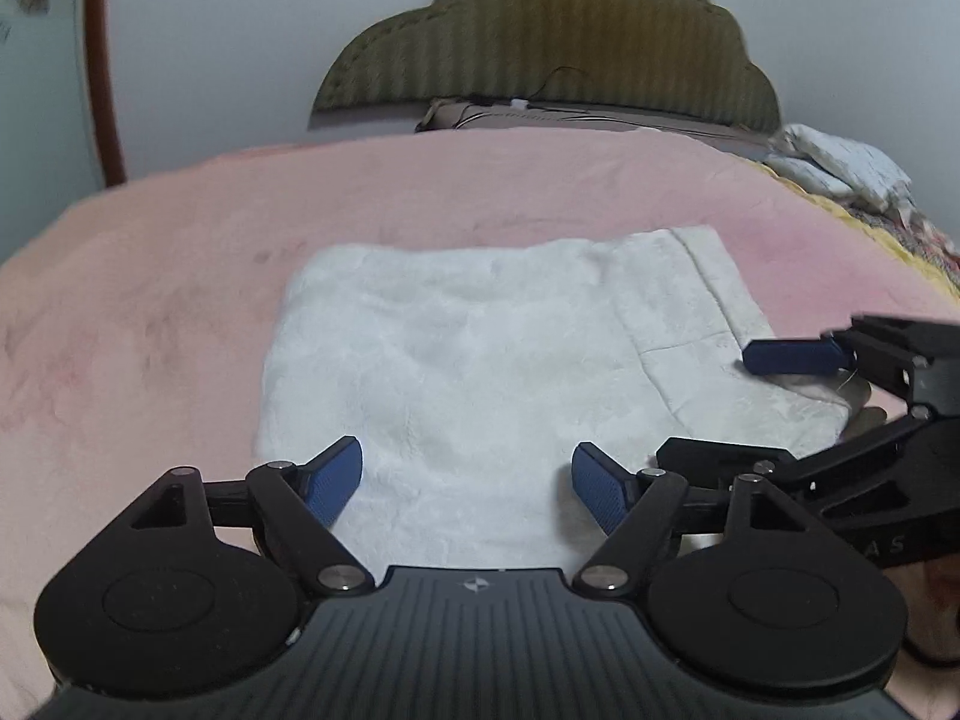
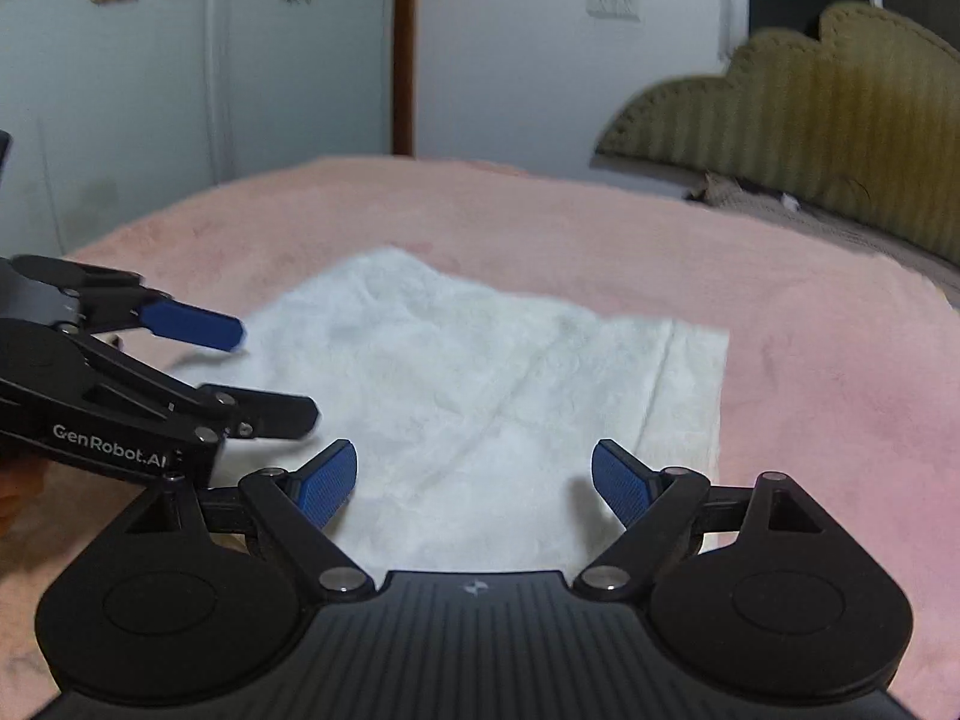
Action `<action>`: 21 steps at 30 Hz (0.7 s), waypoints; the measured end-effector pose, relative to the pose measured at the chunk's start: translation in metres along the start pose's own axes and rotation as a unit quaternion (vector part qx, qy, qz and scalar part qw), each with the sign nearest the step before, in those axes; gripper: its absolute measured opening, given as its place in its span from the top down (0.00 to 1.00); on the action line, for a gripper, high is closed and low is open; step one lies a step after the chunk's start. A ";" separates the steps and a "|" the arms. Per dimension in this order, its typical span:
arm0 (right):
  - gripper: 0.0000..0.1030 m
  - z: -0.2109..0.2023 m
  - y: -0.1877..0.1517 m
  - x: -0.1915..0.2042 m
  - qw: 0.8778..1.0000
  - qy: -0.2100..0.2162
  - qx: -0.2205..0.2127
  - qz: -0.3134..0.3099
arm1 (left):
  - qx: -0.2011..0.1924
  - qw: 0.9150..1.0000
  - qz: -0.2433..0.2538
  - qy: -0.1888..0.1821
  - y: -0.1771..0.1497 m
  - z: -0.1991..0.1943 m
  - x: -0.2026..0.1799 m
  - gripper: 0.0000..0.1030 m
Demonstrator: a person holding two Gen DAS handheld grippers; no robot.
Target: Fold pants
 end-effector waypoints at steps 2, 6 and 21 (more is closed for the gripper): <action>0.16 -0.002 -0.006 -0.004 1.000 0.006 -0.012 0.020 | -0.011 1.000 0.007 0.018 -0.003 0.000 -0.004 0.19; 0.16 -0.001 -0.011 -0.006 0.999 0.005 -0.027 0.019 | -0.014 0.999 0.006 0.045 -0.005 0.003 -0.004 0.11; 0.16 -0.001 -0.017 -0.007 0.999 0.007 -0.048 0.019 | -0.029 0.998 0.008 0.063 -0.009 0.003 -0.005 0.06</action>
Point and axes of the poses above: each gripper's, at about its wrist camera, not at the fingertips, and z roughly the way its jaws point, x to its left, y to its top, the point moved 4 cm from there along z, roughly the way its jaws point, and after that the axes turned 9 degrees about z, right-handed, at the moved point
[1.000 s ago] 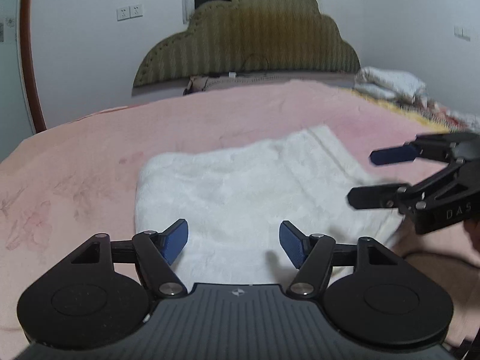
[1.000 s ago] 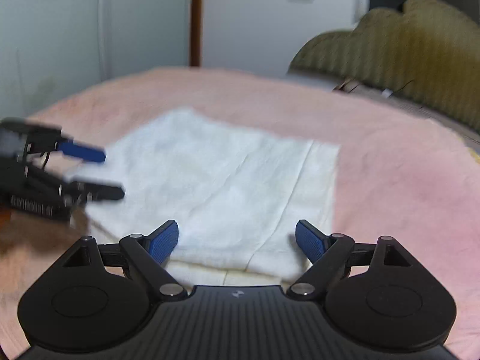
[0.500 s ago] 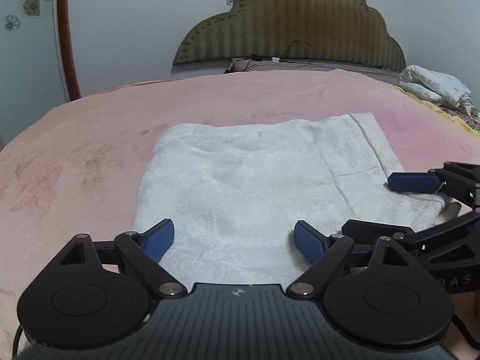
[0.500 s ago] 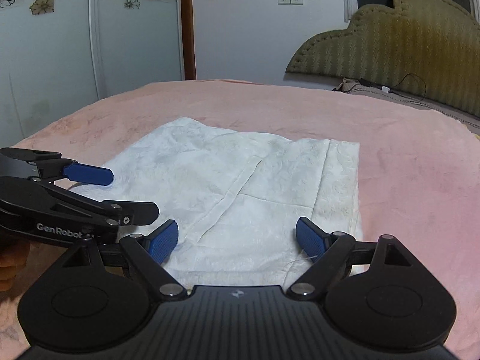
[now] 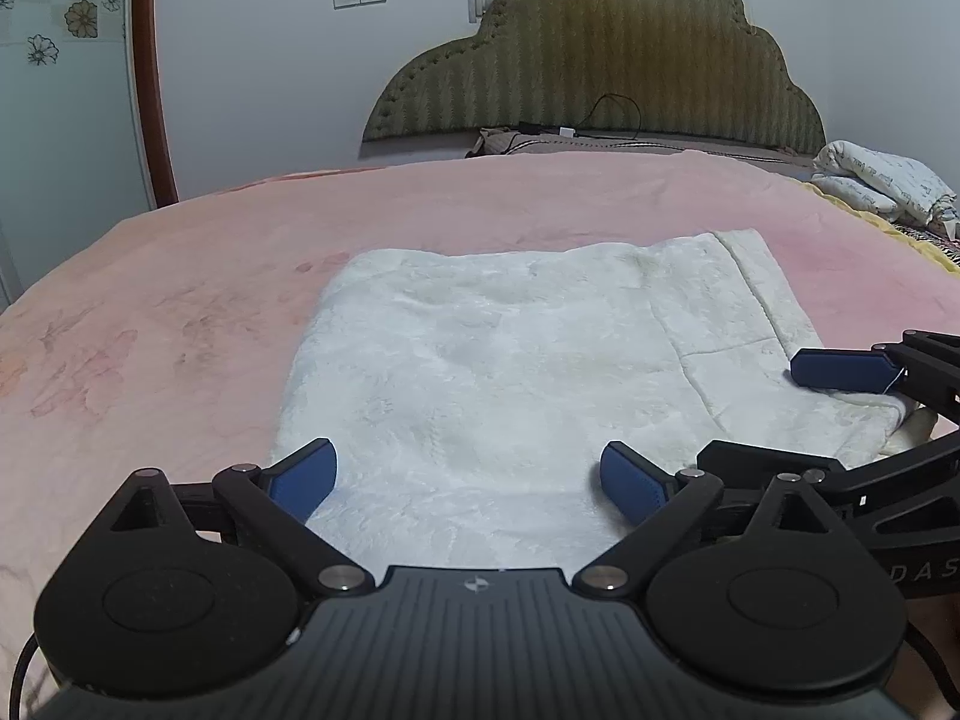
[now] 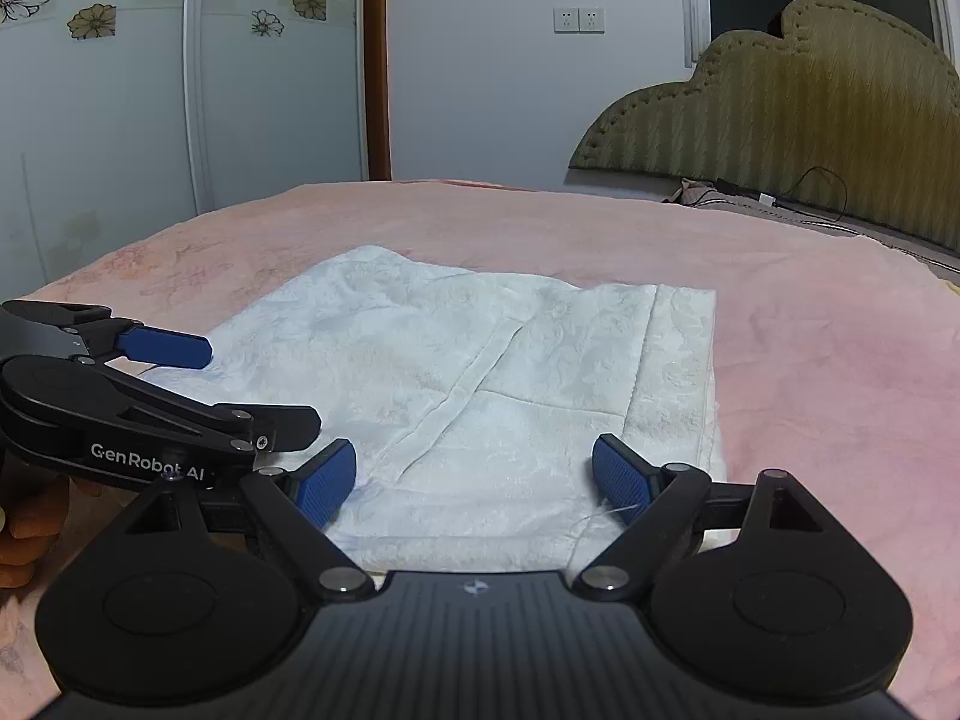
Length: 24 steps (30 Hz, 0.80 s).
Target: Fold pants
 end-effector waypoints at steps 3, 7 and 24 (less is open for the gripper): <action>0.16 0.000 0.000 0.000 1.000 0.001 0.000 0.001 | -0.007 1.000 -0.001 0.006 -0.002 0.000 0.000 0.03; 0.13 -0.001 0.000 0.000 1.000 0.008 0.001 0.002 | -0.013 1.000 -0.004 0.016 -0.005 -0.002 0.000 0.00; 0.08 0.003 0.001 0.004 1.000 0.006 0.003 -0.005 | -0.009 1.000 -0.021 0.004 -0.005 -0.001 0.006 0.00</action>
Point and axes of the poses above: each gripper's, at about its wrist camera, not at the fingertips, and z roughly the way its jaws point, x to its left, y to its top, the point moved 4 cm from there along z, roughly the way its jaws point, and after that the axes turned 9 degrees about z, right-handed, at the moved point
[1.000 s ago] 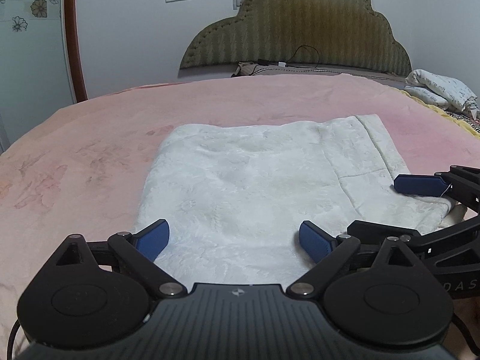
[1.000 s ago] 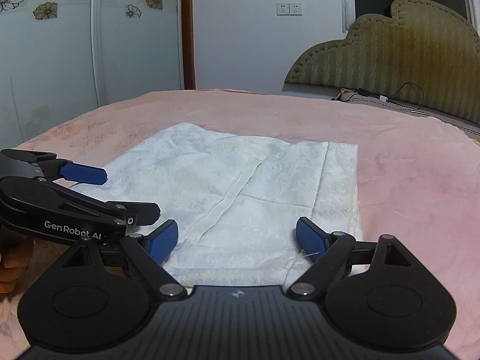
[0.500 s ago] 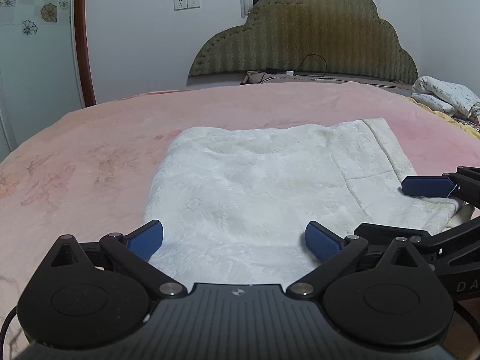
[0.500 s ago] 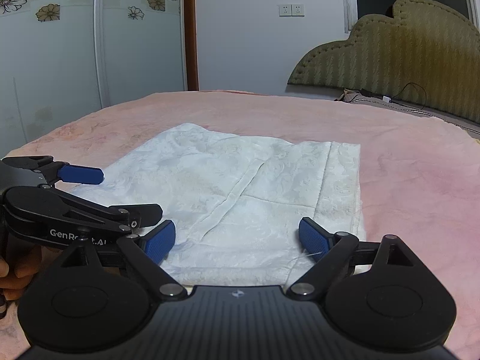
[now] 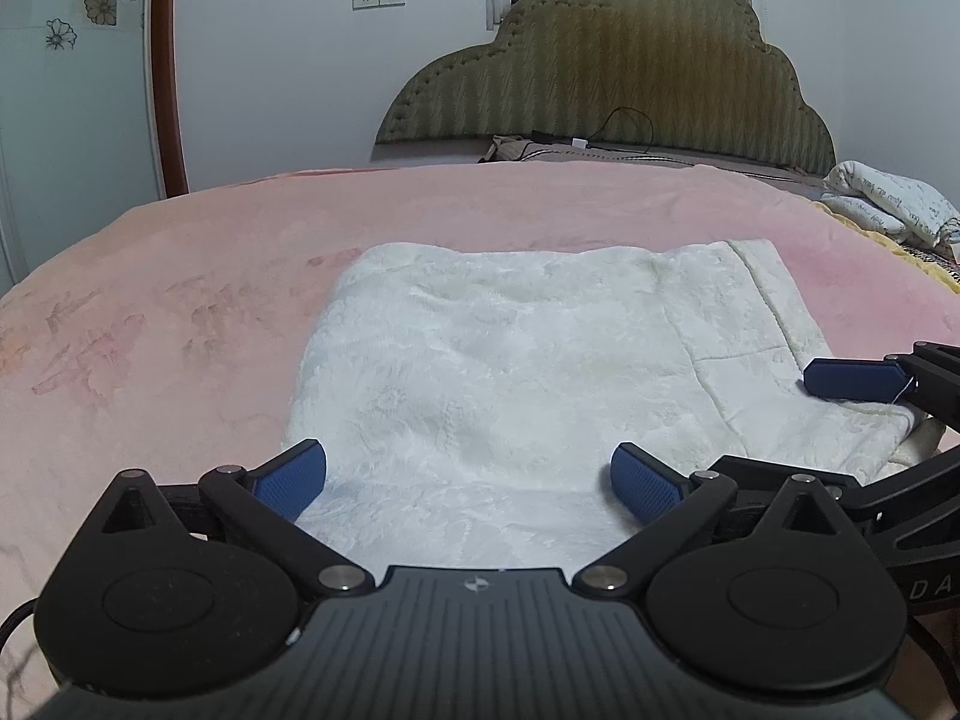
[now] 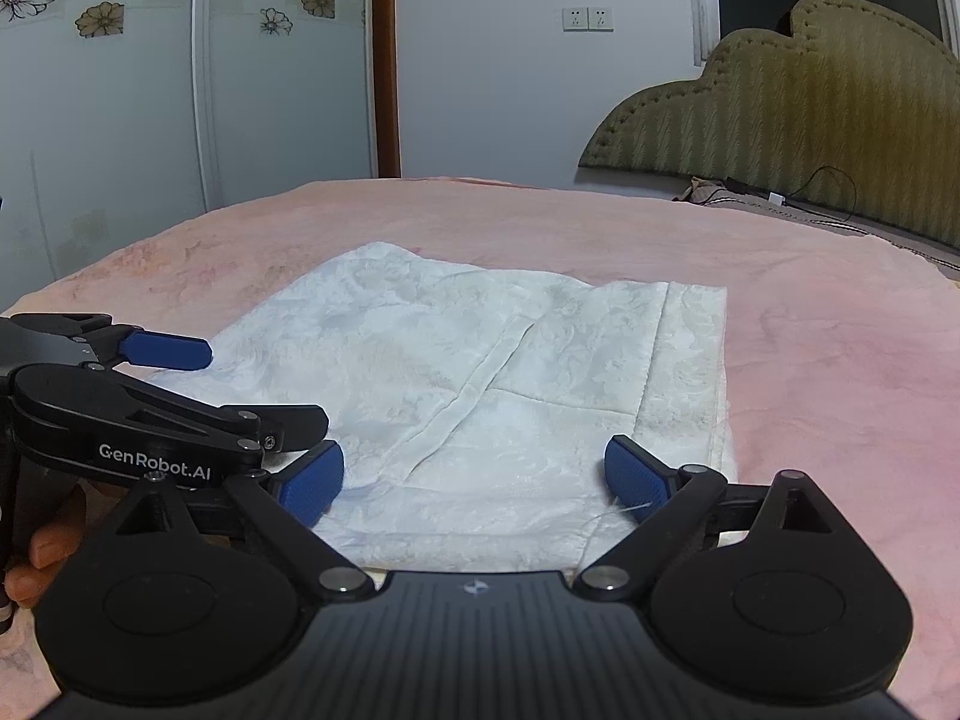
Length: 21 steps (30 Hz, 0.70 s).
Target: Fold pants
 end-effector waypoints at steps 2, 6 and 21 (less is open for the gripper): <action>0.08 -0.001 0.000 0.001 1.000 -0.003 -0.001 -0.003 | -0.006 1.000 0.012 0.003 0.001 -0.006 0.000 0.01; 0.08 -0.016 0.010 -0.004 1.000 -0.023 -0.020 0.003 | -0.029 0.999 0.028 0.023 0.012 -0.016 0.021 0.02; 0.08 0.030 0.030 -0.122 0.964 0.103 0.102 0.223 | 0.072 0.973 -0.125 -0.179 0.022 0.057 0.106 0.08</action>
Point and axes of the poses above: each gripper's, at about its wrist camera, not at the fingertips, and z roughly the way its jaws point, x to its left, y to its top, the point moved 4 cm from there along z, roughly the way its jaws point, and after that the axes turned 9 degrees about z, right-handed, at the moved point
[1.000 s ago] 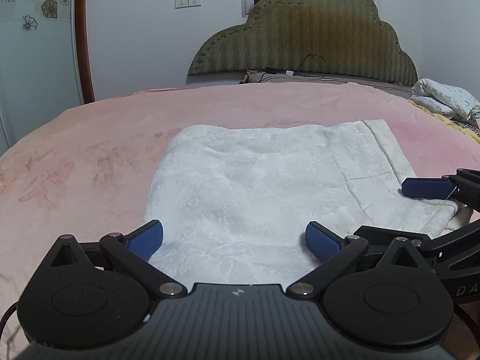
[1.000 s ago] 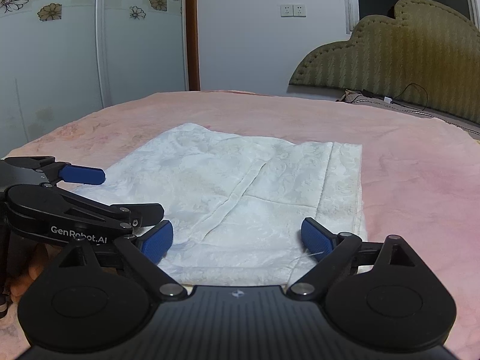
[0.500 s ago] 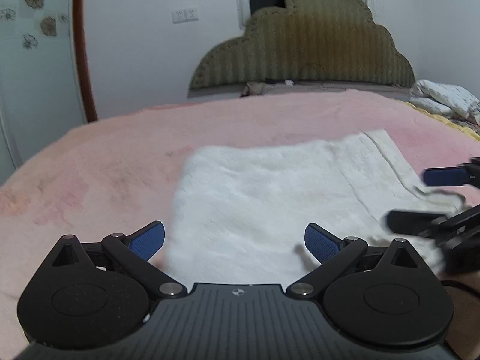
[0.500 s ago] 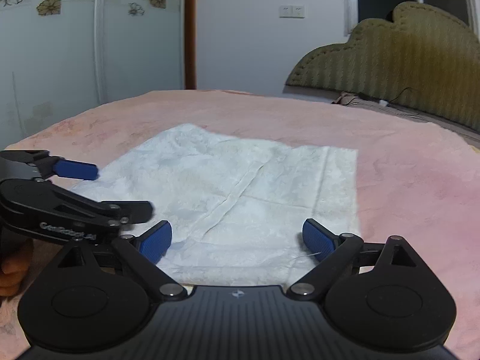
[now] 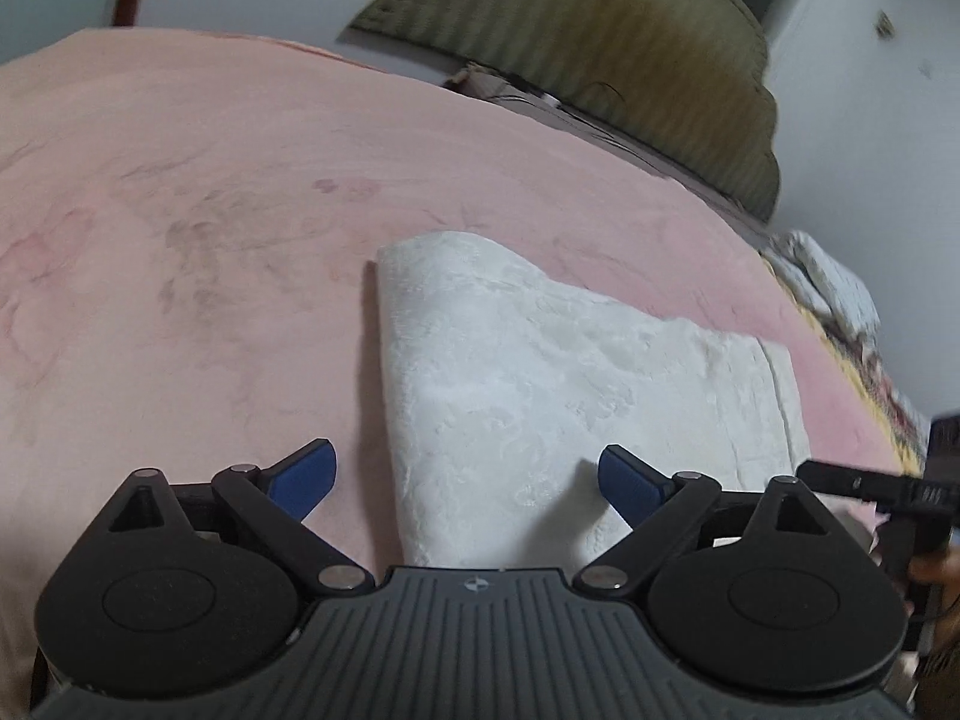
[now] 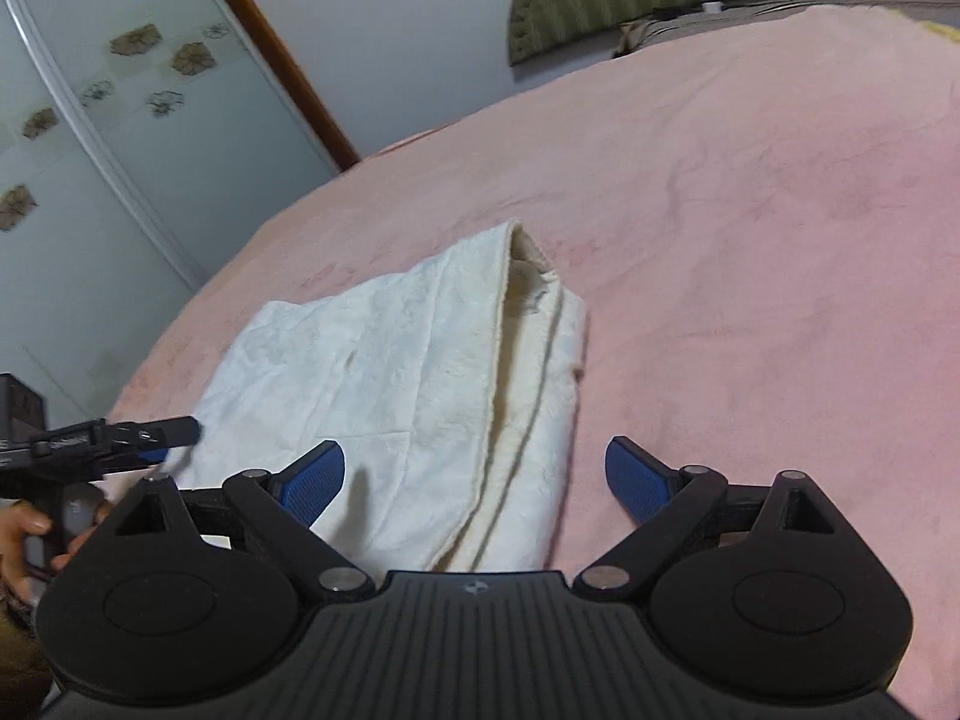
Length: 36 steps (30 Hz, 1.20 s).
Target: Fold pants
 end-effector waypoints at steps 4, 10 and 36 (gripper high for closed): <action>0.12 0.012 -0.002 0.016 0.999 0.017 0.027 -0.033 | 0.000 0.999 0.033 -0.019 0.000 0.013 -0.017 0.12; 0.52 0.013 0.000 0.016 1.000 -0.002 -0.003 -0.026 | -0.010 0.995 0.095 0.039 -0.004 0.007 -0.043 0.58; 0.75 0.114 0.085 0.109 0.989 0.030 -0.085 -0.119 | -0.086 0.962 0.155 0.208 0.088 -0.002 0.034 0.86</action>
Point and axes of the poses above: each gripper's, at about its wrist camera, not at the fingertips, and z roughly the way its jaws point, x to its left, y to its top, the point moved 4 cm from there along z, roughly the way its jaws point, and after that the axes turned 9 degrees about z, right-handed, at the moved point
